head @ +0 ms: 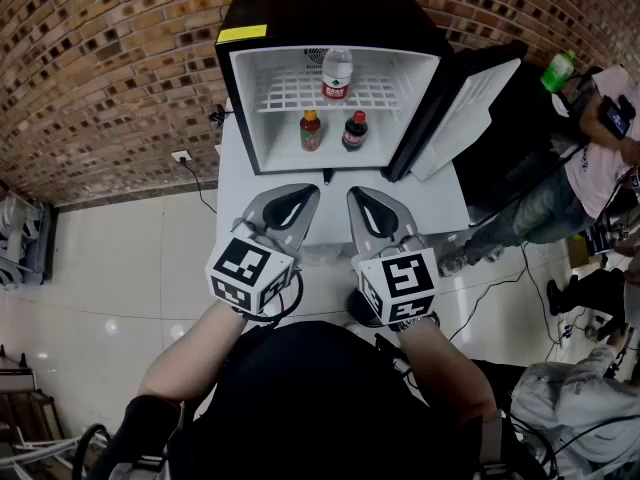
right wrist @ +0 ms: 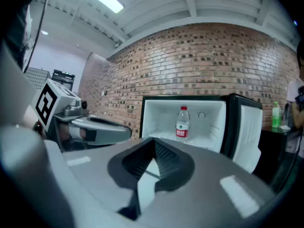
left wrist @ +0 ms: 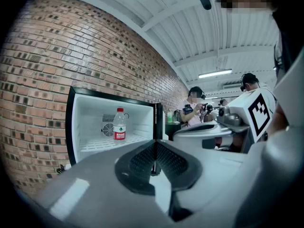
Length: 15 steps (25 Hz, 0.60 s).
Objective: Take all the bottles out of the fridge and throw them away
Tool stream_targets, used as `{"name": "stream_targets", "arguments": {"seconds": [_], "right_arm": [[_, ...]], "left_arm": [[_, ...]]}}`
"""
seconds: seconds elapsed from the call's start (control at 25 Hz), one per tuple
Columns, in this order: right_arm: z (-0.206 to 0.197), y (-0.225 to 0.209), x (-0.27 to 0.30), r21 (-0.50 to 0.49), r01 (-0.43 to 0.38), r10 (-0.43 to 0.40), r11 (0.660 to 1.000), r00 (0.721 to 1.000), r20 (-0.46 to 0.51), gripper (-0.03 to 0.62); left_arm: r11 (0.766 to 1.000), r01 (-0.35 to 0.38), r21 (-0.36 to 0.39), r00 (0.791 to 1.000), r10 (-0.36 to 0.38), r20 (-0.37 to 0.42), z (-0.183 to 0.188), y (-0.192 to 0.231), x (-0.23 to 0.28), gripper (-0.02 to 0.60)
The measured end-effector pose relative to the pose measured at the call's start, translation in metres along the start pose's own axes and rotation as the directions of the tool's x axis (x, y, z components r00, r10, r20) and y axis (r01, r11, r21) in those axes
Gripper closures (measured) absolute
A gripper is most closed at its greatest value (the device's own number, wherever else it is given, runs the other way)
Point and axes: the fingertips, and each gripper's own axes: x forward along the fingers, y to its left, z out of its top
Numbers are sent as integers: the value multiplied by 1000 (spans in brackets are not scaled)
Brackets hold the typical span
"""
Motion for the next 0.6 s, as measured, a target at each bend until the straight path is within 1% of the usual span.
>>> {"name": "stream_targets", "arguments": {"seconds": [0.32,0.36,0.48,0.6], "right_arm": [[-5,-6,10,14,9,-9,1000,1000,-12,587],[-5,-7,12,17,7,-6,1000,1000,-14,555],[-5,-11,19,24,4,-3,1000,1000,-20,545],[-6,-14,27,26,3,-3,1000,1000,-26,516]], "left_arm": [[1000,-7,-1,1000,7,0,-2,5,0,578],[1000,-9,-1,1000,9,0,-1,6,0,578],[1000,-14,-2,1000,14,-2,-1,9,0,578],[1000,-21,-5,1000,21,-3,-1,12,-1,578]]}}
